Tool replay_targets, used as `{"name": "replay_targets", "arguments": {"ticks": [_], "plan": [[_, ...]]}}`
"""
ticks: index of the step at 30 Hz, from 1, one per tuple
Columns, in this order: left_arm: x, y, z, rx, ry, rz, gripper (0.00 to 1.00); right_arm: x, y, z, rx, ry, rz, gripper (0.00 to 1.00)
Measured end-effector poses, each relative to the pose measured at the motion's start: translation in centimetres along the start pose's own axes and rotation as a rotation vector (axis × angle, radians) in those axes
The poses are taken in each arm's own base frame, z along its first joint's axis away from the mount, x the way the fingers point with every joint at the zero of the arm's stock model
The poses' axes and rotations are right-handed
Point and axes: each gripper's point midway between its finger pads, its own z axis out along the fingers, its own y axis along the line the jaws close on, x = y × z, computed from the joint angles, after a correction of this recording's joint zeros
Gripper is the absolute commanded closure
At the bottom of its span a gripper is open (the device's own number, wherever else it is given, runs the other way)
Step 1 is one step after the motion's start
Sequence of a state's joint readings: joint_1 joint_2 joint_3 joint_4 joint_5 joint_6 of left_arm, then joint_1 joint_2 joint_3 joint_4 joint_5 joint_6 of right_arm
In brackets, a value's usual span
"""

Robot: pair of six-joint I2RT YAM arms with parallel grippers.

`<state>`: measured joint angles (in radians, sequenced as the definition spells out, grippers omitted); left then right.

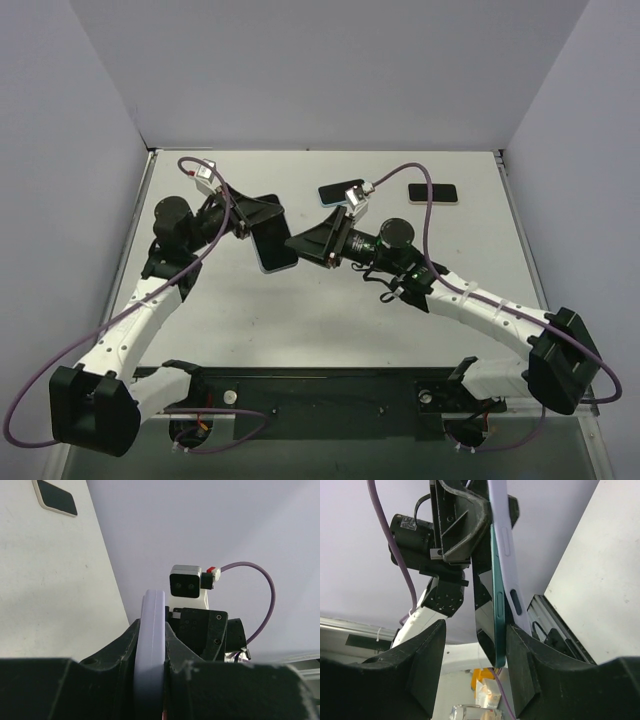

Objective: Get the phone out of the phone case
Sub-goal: Remove the phone case from the phone.

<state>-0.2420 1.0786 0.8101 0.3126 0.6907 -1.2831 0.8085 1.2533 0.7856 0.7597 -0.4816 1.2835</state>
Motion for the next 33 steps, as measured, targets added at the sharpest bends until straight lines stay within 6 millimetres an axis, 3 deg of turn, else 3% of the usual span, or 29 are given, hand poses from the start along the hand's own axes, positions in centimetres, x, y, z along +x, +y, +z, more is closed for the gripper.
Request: {"name": "replay_targets", "arguments": {"ticks": [9, 15, 18, 20, 21, 25, 29, 33], "plan": [[0.3, -0.5, 0.9, 0.025, 0.021, -0.044, 1.00, 0.6, 1.2, 2.6, -0.063, 0.101, 0.045, 0.62], [0.3, -1.1, 1.7, 0.023, 0.059, -0.007, 1.00, 0.1, 1.0, 2.9, -0.078, 0.120, 0.056, 0.77], [0.3, -1.6, 1.8, 0.034, 0.061, 0.019, 1.00, 0.0, 1.0, 3.0, -0.085, 0.126, 0.051, 0.97], [0.4, -1.7, 1.8, 0.037, 0.066, 0.020, 0.84, 0.1, 0.9, 2.9, -0.085, 0.140, 0.057, 1.00], [0.4, -1.7, 1.8, 0.041, 0.070, 0.014, 0.66, 0.1, 1.1, 2.8, -0.092, 0.141, 0.061, 1.00], [0.5, -2.3, 1.8, 0.075, 0.079, 0.018, 0.33, -0.7, 1.4, 2.7, -0.108, 0.122, 0.066, 1.00], [1.6, -2.4, 1.5, 0.108, 0.111, 0.019, 0.25, -0.9, 0.2, 2.2, -0.088, 0.113, 0.113, 1.00], [2.1, -1.6, 0.6, 0.102, 0.105, 0.023, 0.30, -1.1, -0.5, 1.7, -0.074, 0.111, 0.140, 1.00]]}}
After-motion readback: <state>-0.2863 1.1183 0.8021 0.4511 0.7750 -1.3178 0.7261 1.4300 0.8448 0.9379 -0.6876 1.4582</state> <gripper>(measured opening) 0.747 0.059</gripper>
